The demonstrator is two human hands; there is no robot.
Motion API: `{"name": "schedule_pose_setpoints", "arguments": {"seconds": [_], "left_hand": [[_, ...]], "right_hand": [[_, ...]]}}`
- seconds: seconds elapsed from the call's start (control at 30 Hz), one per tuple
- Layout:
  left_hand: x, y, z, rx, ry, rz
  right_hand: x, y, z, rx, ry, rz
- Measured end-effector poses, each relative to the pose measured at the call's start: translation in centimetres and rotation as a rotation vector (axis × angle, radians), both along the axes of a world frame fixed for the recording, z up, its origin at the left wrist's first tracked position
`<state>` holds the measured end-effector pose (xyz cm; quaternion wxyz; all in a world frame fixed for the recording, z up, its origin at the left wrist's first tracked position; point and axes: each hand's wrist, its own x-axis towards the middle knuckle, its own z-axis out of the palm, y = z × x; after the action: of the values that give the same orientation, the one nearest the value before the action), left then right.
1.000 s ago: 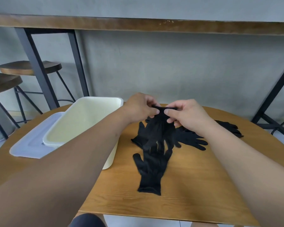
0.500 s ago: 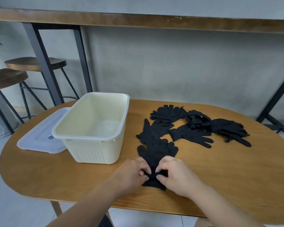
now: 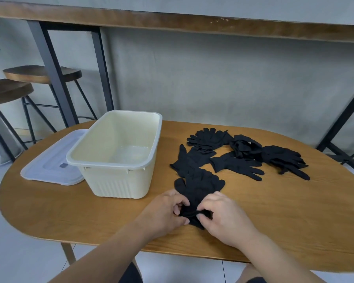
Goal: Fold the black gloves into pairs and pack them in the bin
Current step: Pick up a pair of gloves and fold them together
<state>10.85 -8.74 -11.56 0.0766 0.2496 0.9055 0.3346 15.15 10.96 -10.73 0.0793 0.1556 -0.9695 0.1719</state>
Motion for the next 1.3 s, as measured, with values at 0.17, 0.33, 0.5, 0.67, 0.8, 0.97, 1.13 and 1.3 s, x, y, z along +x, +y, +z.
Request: {"name": "schedule_pose_setpoints", "arguments": {"seconds": [0.17,0.33,0.5,0.67,0.8,0.97,1.13,1.3], "left_hand": [[0.0,-0.1,-0.1,0.003,-0.011,-0.009],[0.1,0.0,0.1,0.006,-0.047,-0.02],[0.2,0.0,0.2,-0.012,-0.063,-0.033],[0.5,0.0,0.1,-0.031,-0.055,-0.057],[0.5,0.4,0.5,0.03,-0.104,-0.038],[-1.3,1.8,-0.6,-0.158,0.256,-0.061],[-3.7,3.5,-1.3,-0.261,0.167,0.088],[-6.7,5.1,0.5,-0.064,-0.052,0.408]], "right_hand": [[0.3,-0.2,-0.5,-0.03,-0.022,0.001],[0.4,-0.7,-0.7,-0.012,-0.035,0.016],[0.7,-0.7,-0.6,-0.019,-0.055,0.007],[1.4,-0.5,0.0,0.023,-0.158,0.056],[1.5,0.0,0.3,0.072,-0.118,0.074],[1.5,0.4,0.9,0.05,-0.187,0.075],[1.4,0.6,1.7,-0.009,-0.277,0.044],[1.0,0.6,2.1,-0.068,-0.321,0.004]]}}
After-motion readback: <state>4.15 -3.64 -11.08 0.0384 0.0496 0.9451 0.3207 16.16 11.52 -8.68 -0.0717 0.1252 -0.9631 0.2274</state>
